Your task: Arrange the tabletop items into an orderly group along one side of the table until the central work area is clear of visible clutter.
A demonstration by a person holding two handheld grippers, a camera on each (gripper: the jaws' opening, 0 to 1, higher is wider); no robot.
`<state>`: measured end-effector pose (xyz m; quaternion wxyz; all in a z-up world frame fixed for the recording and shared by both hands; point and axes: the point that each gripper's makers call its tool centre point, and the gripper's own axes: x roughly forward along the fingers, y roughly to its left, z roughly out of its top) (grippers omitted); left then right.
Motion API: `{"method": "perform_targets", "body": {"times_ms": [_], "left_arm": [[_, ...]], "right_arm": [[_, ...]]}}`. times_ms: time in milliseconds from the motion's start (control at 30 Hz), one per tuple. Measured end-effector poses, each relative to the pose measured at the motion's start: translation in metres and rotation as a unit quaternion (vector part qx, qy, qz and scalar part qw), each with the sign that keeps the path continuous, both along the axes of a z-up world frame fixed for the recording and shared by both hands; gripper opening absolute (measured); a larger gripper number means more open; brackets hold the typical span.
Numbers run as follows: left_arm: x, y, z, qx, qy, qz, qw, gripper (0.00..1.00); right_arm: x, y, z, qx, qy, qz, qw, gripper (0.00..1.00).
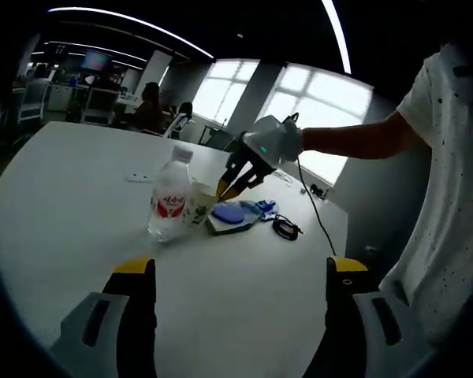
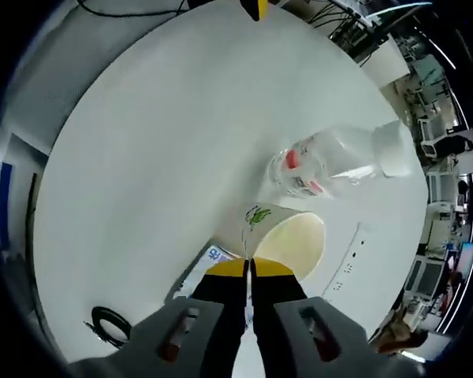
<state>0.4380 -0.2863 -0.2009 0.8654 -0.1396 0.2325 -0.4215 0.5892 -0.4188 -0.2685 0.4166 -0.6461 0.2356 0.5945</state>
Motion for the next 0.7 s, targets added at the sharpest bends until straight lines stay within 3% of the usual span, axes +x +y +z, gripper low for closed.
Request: {"method": "perform_targets", "body": {"times_ms": [433,700], "left_arm": [[0.0,0.001,-0.002,-0.003,0.002,0.003,1.0,0.91],[0.001,0.001,-0.003,-0.004,0.003,0.003,1.0,0.91]], "right_arm": [[0.002,0.001,-0.01,-0.024,-0.019,0.032,0.999,0.0],[-0.002,0.003,-0.013,-0.02,-0.009,0.03,0.9993,0.0]]}}
